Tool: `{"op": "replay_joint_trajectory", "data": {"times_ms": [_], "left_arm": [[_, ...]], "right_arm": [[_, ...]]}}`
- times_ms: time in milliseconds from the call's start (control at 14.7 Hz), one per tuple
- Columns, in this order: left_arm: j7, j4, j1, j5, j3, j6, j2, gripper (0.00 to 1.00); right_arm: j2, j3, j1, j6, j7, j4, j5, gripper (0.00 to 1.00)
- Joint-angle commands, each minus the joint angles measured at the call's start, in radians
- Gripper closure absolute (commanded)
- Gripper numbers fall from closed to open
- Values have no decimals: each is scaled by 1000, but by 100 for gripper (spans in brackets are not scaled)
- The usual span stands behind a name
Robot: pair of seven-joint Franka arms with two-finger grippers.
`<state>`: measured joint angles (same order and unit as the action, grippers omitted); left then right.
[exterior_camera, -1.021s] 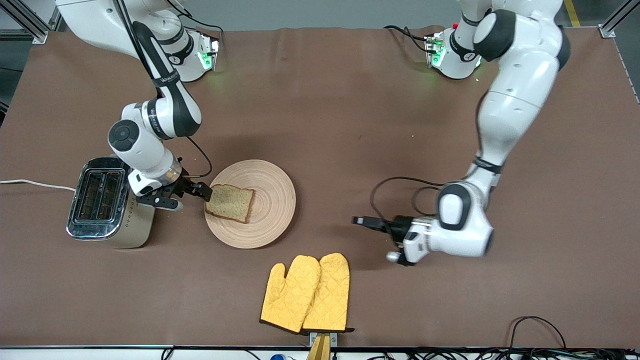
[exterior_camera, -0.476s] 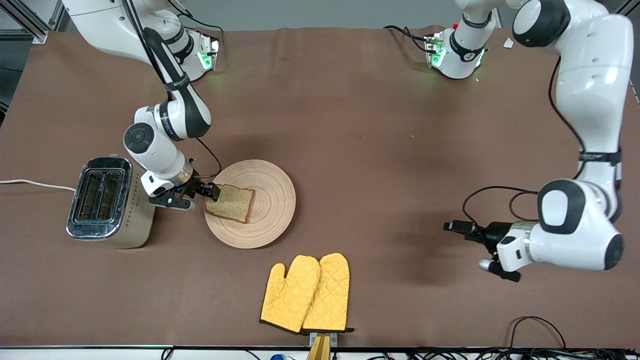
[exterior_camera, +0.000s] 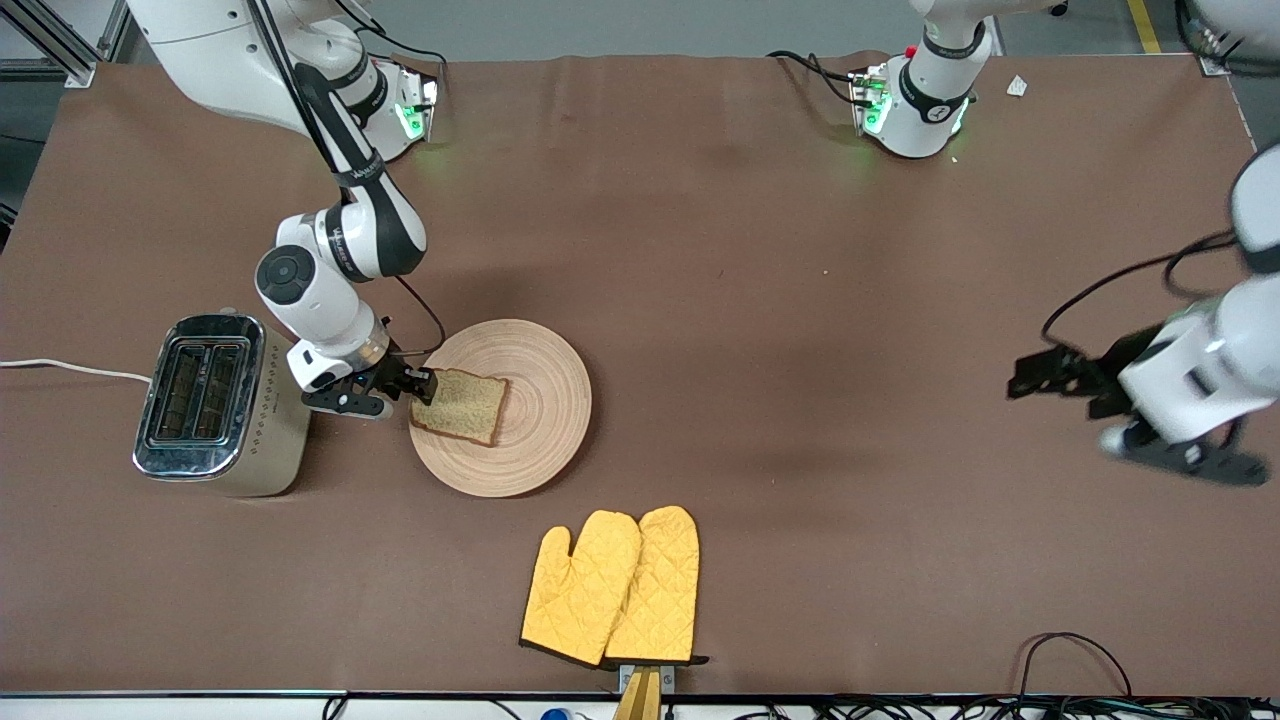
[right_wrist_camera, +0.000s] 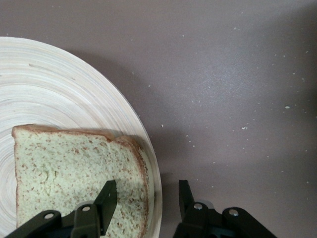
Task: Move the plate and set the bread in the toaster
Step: 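Lift the bread with the right gripper and carry it over the toaster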
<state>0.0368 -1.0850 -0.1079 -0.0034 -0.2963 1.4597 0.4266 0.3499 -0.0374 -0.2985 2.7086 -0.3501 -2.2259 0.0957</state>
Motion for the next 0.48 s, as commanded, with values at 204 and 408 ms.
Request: {"op": "replay_joint_trajectory", "data": {"times_ms": [204, 408], "left_arm": [[-74, -76, -3, 31, 17, -70, -210, 0], [-101, -104, -4, 29, 19, -76, -238, 0]], "right_arm": [[-9, -10, -25, 23, -17, -24, -7, 63], [-9, -10, -24, 23, -17, -24, -7, 77]]}}
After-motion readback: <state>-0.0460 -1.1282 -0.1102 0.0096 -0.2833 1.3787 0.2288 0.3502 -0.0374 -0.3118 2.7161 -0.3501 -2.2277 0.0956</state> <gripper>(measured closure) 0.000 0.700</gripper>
